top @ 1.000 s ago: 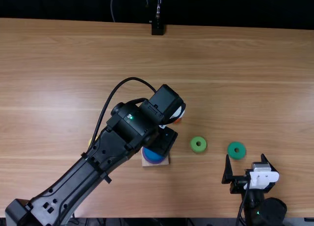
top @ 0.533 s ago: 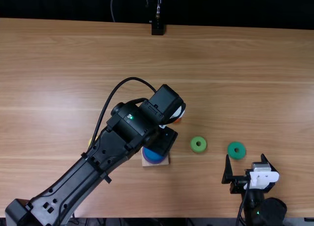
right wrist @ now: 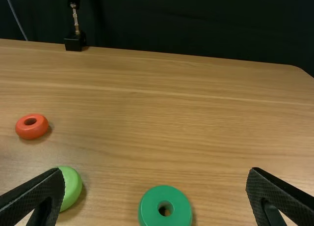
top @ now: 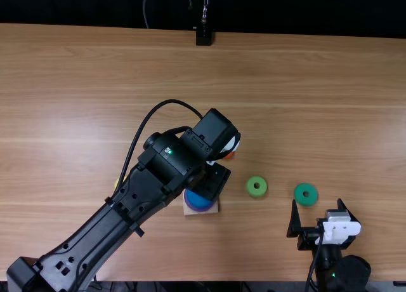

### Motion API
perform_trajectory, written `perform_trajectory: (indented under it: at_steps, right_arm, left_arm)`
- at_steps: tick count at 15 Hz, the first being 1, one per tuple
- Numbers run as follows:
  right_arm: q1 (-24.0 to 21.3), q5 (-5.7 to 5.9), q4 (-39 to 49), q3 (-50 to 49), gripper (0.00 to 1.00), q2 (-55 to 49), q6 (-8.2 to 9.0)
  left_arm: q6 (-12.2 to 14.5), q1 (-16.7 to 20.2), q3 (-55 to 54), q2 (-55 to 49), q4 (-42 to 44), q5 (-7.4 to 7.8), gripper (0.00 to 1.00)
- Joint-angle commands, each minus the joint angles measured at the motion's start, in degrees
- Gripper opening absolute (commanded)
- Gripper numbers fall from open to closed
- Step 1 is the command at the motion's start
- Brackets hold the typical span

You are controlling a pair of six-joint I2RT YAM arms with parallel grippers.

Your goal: Build the Hanoi tower: stack the rings onto the peg from bottom to top in this color order: purple, dark blue, light blue, dark green, light green, yellow, orange.

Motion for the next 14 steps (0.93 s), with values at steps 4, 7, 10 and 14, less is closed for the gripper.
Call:
perform_trajectory:
  at_steps: [4,7,10,14]
  right_arm:
    - [-0.3,0.82,-3.9,-3.8,1.0,-0.7,0.03]
    - [-0.3,0.82,-3.9,-3.8,1.0,-0.7,0.03]
    - [-0.3,0.82,-3.9,-3.8,1.0,-0.7,0.03]
    - [-0.4,0.82,-3.9,-3.8,1.0,-0.7,0.03]
  left_arm:
    - [-0.6,-0.6,-3.6,-1.3,0.1,-0.22,0.0]
    - [-0.6,-0.8,-3.6,-1.2,0.1,-0.32,0.0]
    - [-0.5,-0.9,-3.4,-1.0,0.2,-0.32,0.0]
    - [-0.5,-1.7,-2.9,1.2,0.2,-0.32,0.0]
